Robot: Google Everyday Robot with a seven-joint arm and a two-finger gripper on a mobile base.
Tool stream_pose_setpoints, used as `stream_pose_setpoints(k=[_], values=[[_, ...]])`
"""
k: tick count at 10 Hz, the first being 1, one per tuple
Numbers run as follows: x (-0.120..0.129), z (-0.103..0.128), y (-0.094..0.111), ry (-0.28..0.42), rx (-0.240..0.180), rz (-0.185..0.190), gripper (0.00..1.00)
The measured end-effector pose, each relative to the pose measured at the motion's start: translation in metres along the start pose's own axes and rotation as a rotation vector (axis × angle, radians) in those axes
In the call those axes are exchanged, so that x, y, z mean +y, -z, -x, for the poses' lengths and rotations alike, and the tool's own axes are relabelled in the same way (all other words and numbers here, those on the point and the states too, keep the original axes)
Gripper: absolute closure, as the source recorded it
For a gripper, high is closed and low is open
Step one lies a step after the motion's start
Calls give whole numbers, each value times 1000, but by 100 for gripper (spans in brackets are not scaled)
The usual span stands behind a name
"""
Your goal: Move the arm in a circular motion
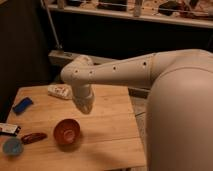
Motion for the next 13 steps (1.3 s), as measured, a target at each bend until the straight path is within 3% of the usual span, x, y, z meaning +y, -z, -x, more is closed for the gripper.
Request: stream_pose_setpoints(k=[7, 13], values=[[-5, -3, -1, -11, -2, 1, 91], [-74, -38, -13, -225, 34, -12, 91]])
